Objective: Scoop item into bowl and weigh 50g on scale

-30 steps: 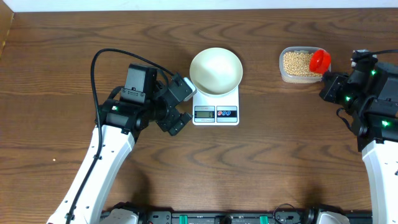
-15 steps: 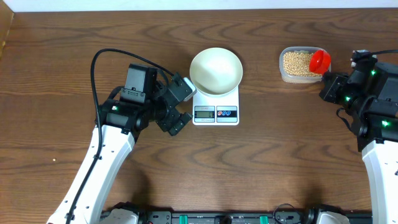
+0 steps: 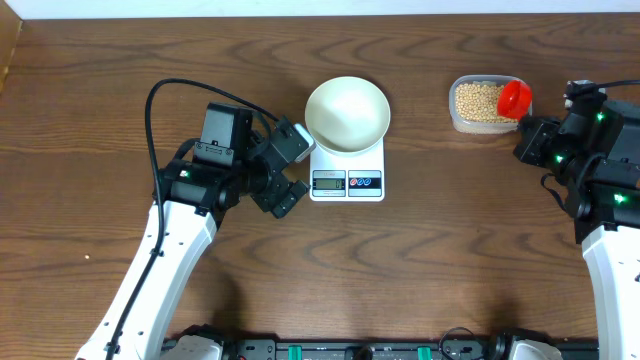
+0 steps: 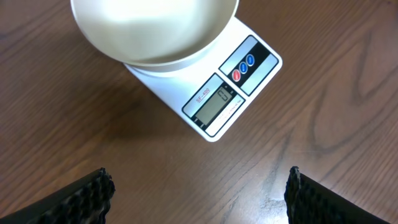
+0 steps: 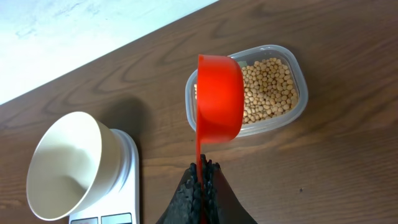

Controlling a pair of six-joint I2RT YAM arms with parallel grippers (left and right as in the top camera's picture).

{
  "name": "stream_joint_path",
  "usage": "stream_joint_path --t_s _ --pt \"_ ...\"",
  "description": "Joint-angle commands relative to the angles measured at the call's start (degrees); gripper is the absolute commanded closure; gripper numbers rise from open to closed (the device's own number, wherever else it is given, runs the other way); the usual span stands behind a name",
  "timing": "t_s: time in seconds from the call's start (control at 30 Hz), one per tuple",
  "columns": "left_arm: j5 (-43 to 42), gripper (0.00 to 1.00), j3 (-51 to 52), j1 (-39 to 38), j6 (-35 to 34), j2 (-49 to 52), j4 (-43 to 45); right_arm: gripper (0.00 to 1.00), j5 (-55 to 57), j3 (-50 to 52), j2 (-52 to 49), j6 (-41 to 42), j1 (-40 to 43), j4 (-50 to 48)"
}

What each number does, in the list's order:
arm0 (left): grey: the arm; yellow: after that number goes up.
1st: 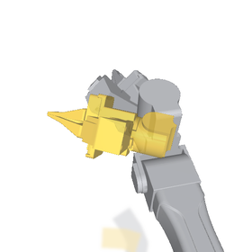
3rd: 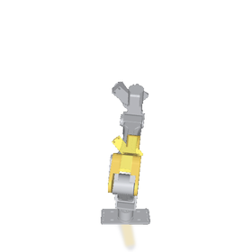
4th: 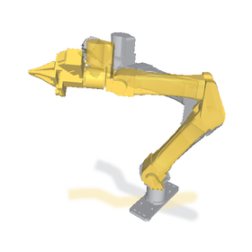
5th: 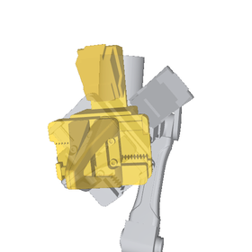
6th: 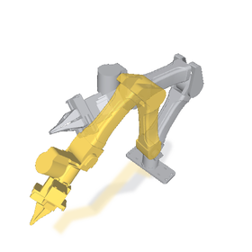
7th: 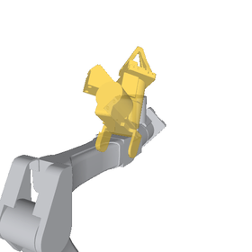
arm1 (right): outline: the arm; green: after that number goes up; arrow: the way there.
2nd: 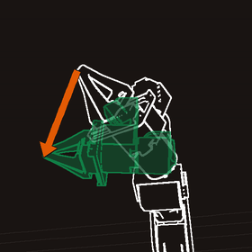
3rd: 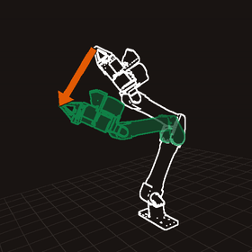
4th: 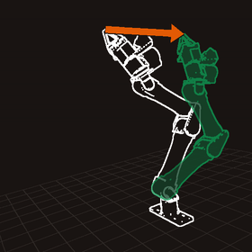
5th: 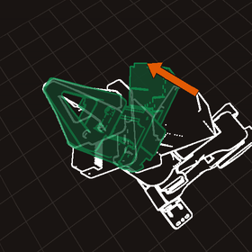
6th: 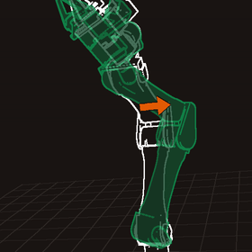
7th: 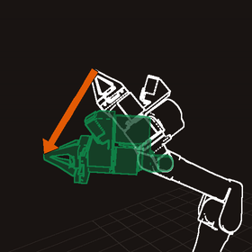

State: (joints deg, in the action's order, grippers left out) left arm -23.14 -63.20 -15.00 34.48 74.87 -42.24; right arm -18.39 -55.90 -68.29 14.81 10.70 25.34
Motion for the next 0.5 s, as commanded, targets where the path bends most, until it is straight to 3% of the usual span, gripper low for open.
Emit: stream_joint_path --t_s 0.0,0.3,0.47 --pt "-2.14 0.1 -0.31 0.04 -0.7 -2.01 -0.42 0.99 0.09 -1.09 0.35 -0.79 0.2 0.09" --pt "-1.62 0.1 -0.31 2.49 -1.14 -14.56 2.95 0.99 0.07 -1.09 0.35 -0.79 0.17 0.87" --pt "-0.92 0.1 -0.39 4.81 -8.81 -19.56 9.03 0.99 0.07 -1.09 0.35 -0.76 0.17 1.07"
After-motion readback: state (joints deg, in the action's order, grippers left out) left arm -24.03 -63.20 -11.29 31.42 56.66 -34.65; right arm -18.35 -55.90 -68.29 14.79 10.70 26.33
